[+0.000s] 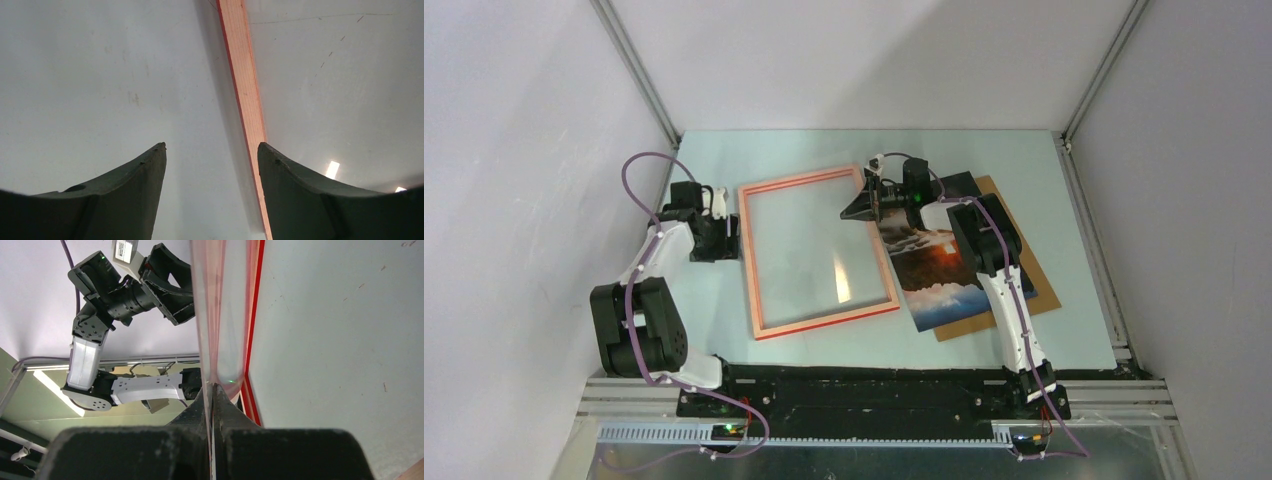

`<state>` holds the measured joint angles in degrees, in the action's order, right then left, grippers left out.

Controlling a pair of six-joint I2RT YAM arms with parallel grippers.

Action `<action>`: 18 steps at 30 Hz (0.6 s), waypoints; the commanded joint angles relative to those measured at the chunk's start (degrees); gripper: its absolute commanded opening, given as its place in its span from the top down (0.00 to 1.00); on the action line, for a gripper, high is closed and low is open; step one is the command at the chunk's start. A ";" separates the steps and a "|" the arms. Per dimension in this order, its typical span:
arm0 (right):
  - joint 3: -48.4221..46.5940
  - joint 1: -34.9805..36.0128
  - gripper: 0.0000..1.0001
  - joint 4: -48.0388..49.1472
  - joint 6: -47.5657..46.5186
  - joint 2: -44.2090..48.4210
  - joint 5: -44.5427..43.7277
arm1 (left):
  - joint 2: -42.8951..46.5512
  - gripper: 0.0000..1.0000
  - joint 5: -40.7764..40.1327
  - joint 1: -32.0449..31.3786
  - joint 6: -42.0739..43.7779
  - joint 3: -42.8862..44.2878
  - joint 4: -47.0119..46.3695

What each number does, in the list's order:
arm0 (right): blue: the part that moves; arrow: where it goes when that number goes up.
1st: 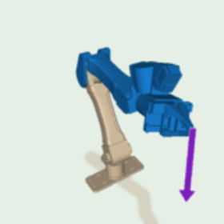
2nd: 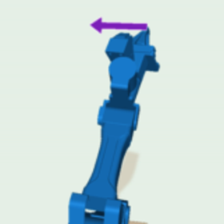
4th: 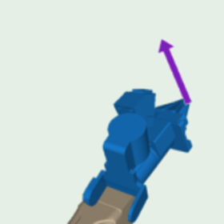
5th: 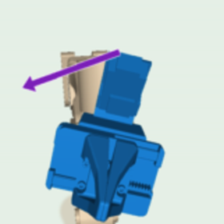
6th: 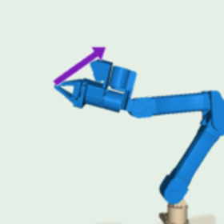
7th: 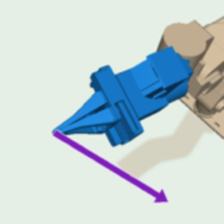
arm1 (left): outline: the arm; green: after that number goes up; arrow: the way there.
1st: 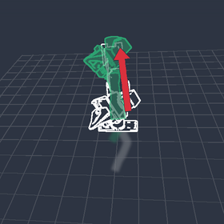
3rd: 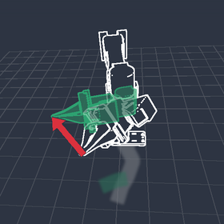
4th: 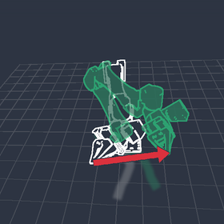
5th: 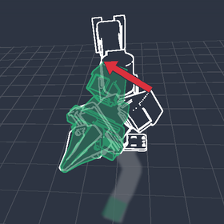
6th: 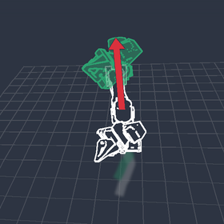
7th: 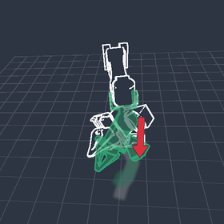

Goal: Put the photo into the frame
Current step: Place the photo frame item in the photo frame.

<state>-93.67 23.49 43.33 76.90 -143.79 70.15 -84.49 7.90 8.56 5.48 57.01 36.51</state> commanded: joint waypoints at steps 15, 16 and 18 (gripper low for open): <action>0.50 -0.05 1.00 3.47 2.83 0.16 -1.14 | 0.98 0.28 0.73 0.37 0.31 -0.01 -1.33; 0.59 -0.03 1.00 3.50 2.91 0.24 -1.24 | 1.03 0.28 0.72 0.33 0.32 -0.04 -1.30; 0.64 -0.05 1.00 3.51 3.43 0.18 -1.42 | 1.07 0.28 0.69 0.40 0.32 -0.01 -1.28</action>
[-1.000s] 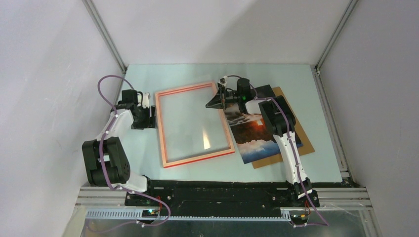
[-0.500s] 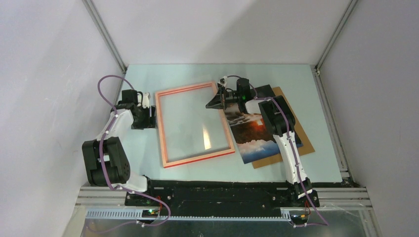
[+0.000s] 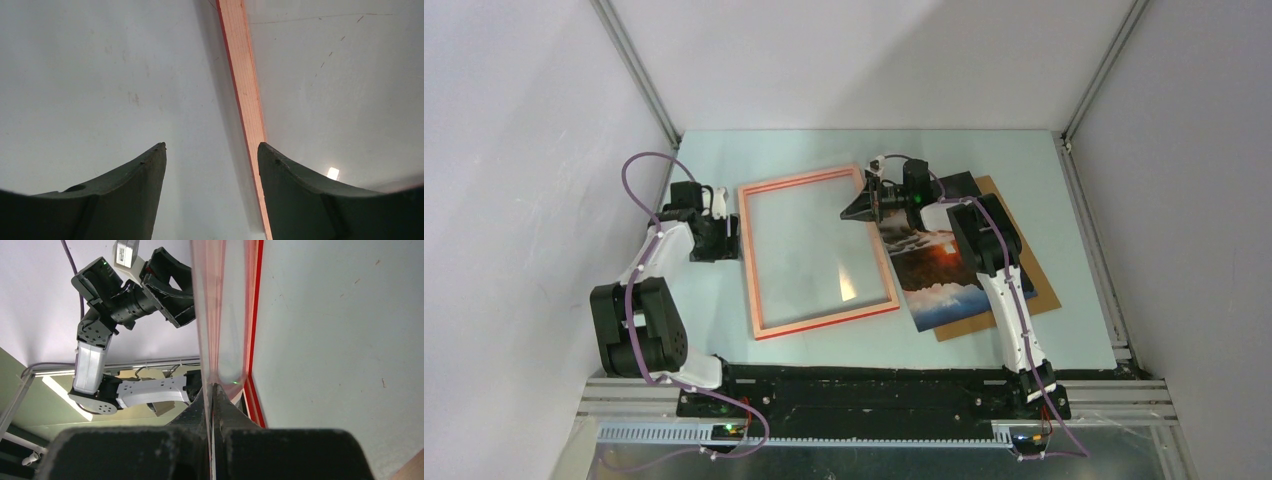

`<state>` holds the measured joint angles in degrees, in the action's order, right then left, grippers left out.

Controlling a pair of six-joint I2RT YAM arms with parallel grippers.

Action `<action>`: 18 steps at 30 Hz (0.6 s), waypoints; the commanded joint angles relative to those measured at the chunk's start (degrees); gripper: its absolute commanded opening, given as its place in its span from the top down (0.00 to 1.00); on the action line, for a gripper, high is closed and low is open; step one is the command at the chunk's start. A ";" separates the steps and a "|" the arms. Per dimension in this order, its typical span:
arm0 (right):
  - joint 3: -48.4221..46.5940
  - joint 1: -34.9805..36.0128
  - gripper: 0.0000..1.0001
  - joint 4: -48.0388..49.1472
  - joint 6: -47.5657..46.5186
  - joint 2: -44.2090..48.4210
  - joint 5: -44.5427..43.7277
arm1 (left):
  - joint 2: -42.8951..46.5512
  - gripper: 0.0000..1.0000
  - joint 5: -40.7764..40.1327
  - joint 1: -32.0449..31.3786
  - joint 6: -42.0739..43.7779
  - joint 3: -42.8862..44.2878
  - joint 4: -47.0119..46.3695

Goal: Put the photo into the frame
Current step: Place the photo frame item in the photo frame.

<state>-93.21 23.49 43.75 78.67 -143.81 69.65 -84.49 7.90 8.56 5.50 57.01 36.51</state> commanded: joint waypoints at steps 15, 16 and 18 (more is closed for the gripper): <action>1.90 -0.02 1.00 3.89 3.31 0.20 -2.69 | 1.16 0.28 0.61 0.45 0.30 -0.09 -1.28; 2.07 -0.02 1.00 3.89 3.32 0.20 -2.81 | 1.12 0.28 0.62 0.47 0.30 -0.09 -1.27; 2.26 -0.02 1.00 3.94 3.31 0.12 -2.97 | 1.12 0.28 0.62 0.42 0.30 -0.12 -1.28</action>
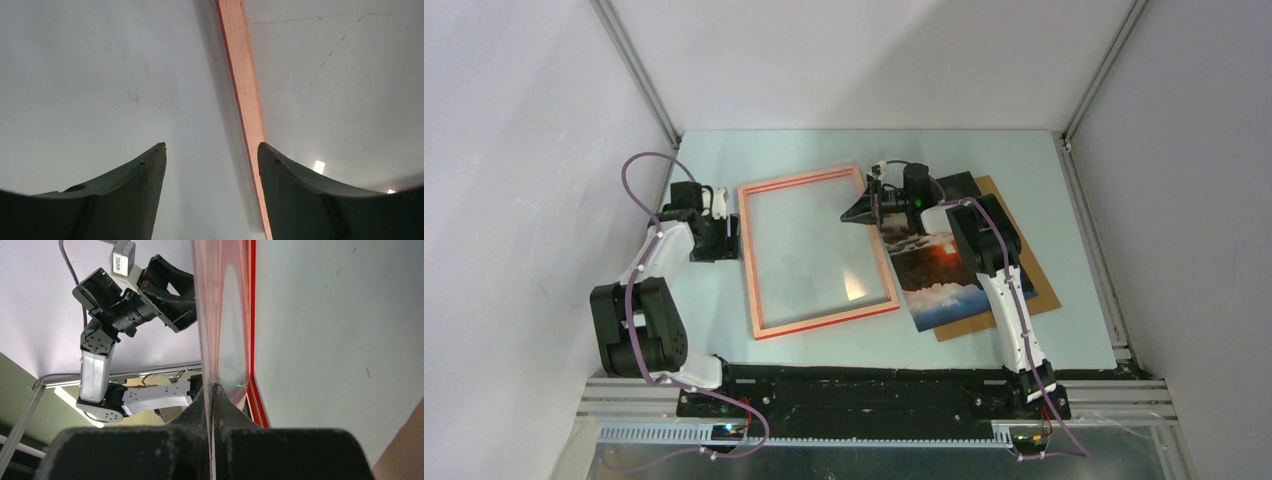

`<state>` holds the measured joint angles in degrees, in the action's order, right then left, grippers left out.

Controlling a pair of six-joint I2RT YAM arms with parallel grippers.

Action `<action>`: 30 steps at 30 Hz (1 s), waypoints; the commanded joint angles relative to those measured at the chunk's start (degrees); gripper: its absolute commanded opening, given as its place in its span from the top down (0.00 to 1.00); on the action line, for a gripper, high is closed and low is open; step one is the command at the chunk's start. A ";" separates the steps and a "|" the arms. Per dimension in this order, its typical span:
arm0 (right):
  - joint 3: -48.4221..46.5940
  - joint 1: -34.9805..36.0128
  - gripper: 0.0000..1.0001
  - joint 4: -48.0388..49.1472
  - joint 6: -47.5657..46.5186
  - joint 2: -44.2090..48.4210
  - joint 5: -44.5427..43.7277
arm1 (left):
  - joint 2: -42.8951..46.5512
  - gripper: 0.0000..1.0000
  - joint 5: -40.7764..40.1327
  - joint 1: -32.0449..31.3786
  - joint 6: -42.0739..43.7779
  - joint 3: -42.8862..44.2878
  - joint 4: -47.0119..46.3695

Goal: Put the photo into the frame
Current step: Place the photo frame item in the photo frame.

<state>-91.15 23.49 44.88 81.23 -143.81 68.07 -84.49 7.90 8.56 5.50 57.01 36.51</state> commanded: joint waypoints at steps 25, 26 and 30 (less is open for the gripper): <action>1.86 0.17 1.00 4.90 0.99 -0.02 -2.81 | -0.73 0.26 2.63 0.41 -0.25 -0.10 -1.33; 1.64 0.21 1.00 4.88 0.80 -0.09 -2.67 | -0.83 0.26 2.88 0.41 -0.34 -0.08 -1.28; 0.63 0.41 1.00 4.28 0.18 -0.60 -2.19 | -2.18 0.25 3.79 0.30 -0.59 0.11 -1.23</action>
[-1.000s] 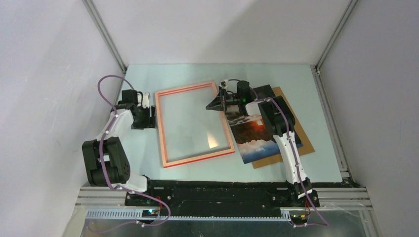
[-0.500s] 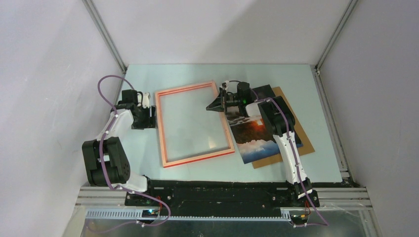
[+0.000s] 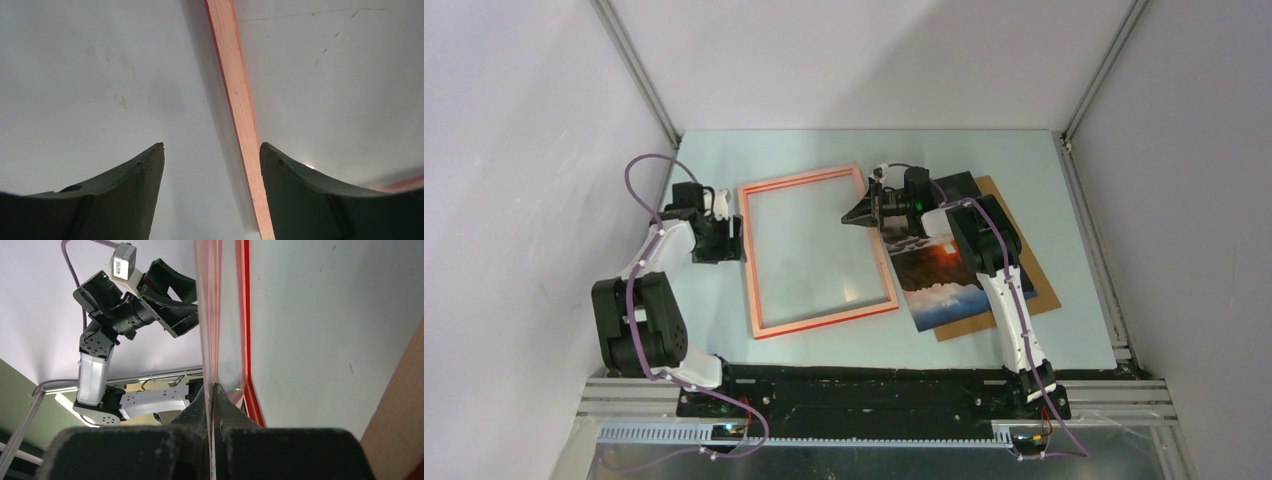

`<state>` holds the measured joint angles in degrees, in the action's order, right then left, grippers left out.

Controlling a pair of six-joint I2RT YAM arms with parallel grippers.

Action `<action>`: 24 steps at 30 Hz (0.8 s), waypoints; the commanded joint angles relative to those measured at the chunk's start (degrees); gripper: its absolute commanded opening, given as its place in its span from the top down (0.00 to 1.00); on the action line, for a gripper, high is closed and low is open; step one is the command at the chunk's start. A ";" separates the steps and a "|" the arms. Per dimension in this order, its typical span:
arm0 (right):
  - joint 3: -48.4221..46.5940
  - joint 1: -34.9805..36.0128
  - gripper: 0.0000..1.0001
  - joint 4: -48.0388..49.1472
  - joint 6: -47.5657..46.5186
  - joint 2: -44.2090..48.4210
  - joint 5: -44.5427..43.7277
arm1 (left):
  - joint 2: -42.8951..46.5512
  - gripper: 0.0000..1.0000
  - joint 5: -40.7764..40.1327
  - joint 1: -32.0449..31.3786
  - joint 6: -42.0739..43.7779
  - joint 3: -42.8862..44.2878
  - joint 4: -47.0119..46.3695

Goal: Put the photo into the frame
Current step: Place the photo frame item in the photo frame.

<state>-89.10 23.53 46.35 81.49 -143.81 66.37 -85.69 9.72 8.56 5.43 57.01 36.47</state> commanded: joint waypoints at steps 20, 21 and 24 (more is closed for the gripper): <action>-2.57 0.44 1.00 -0.28 -2.94 -0.72 -0.19 | -10.48 0.52 10.69 -0.85 -1.74 1.35 -1.14; -2.57 0.44 1.00 -0.33 -2.97 -0.63 -0.19 | -10.77 0.54 10.86 -0.84 -1.70 1.35 -1.12; -2.57 0.46 1.00 -0.38 -3.07 -0.74 -0.14 | -11.12 0.58 11.10 -0.85 -1.72 1.35 -1.08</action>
<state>-89.49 23.57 44.56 79.33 -143.92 66.39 -96.51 18.39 8.01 3.97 57.01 36.10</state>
